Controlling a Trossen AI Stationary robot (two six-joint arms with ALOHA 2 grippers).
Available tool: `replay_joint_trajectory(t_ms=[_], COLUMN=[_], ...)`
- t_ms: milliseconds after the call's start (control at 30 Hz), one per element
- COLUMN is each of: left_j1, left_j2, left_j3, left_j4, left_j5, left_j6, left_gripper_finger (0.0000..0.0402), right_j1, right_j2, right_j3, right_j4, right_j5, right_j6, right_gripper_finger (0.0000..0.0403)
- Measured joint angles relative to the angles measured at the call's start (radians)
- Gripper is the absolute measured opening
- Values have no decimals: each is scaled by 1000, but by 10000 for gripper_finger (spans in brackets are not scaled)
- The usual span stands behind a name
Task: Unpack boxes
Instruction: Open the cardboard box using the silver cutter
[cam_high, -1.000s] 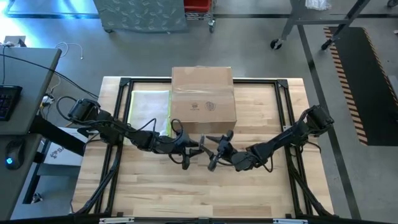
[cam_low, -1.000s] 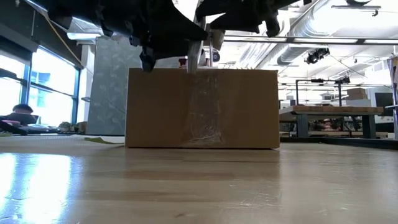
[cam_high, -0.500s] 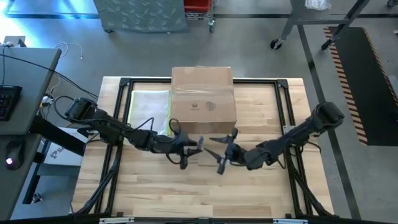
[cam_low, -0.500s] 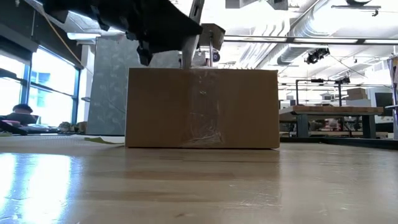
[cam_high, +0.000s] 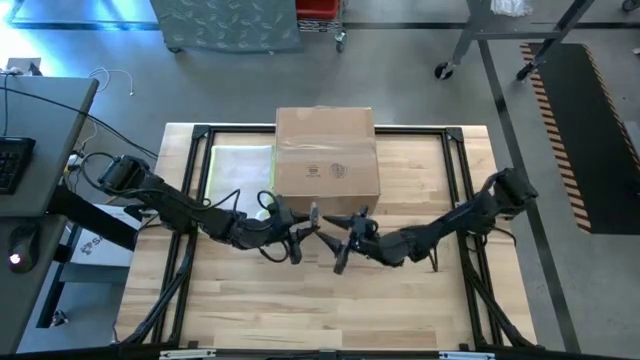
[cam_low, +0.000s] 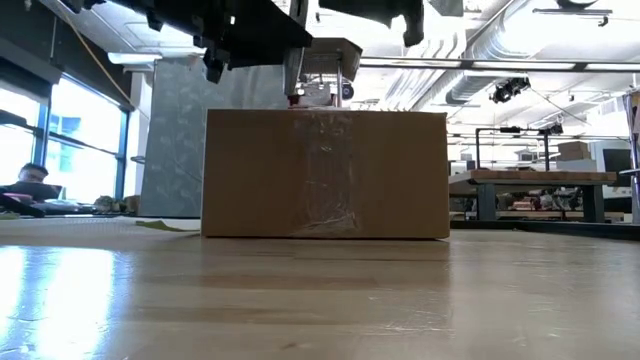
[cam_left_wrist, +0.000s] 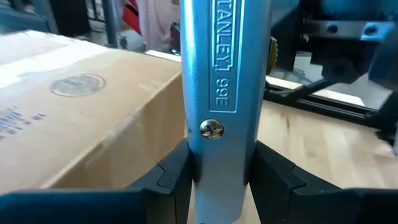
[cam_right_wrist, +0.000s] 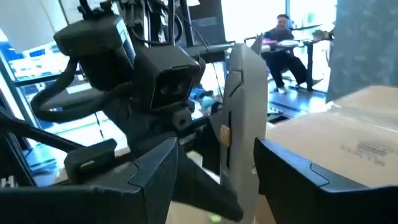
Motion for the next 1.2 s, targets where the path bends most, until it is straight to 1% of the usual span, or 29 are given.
replay_joint_trajectory(t_ms=[67,233,333,400,500,567,667,733,767,833,900,967,1000,1033,1100,1200], left_j1=[-1,40,87,145,255,321,414,454,471,507,518,512,511,507,493,468], left_j2=[0,0,0,-3,-7,-10,-10,-10,-11,-10,-10,-11,-11,-11,-11,-11], left_j3=[0,0,0,0,1,2,7,17,24,36,51,71,76,79,82,83], left_j4=[4,3,0,6,14,14,22,26,24,11,9,-1,-6,-6,14,15], left_j5=[-24,-10,17,67,158,246,424,489,482,447,417,412,410,404,362,272], left_j6=[5,9,19,22,18,8,-4,3,23,37,74,114,142,175,249,325], left_gripper_finger=[105,105,105,105,105,105,105,105,105,105,105,105,105,105,105,105], right_j1=[-23,-84,-102,-111,-141,-175,-235,-281,-306,-360,-391,-408,-408,-399,-385,-368], right_j2=[3,3,2,-10,-52,-98,-178,-231,-254,-279,-269,-224,-199,-174,-128,-79], right_j3=[0,0,0,0,0,0,0,0,0,0,-15,-35,-41,-43,-39,-30], right_j4=[-3,-5,-34,-54,-76,-129,-301,-427,-484,-542,-514,-399,-342,-292,-198,-113], right_j5=[-11,-109,-101,-62,28,31,-5,-49,-87,-192,-306,-409,-431,-406,-313,-72], right_j6=[-6,-1,-31,-112,-233,-258,-241,-180,-136,-35,70,144,161,168,176,215], right_gripper_finger=[197,197,198,199,209,223,247,262,268,278,284,286,286,287,287,286])
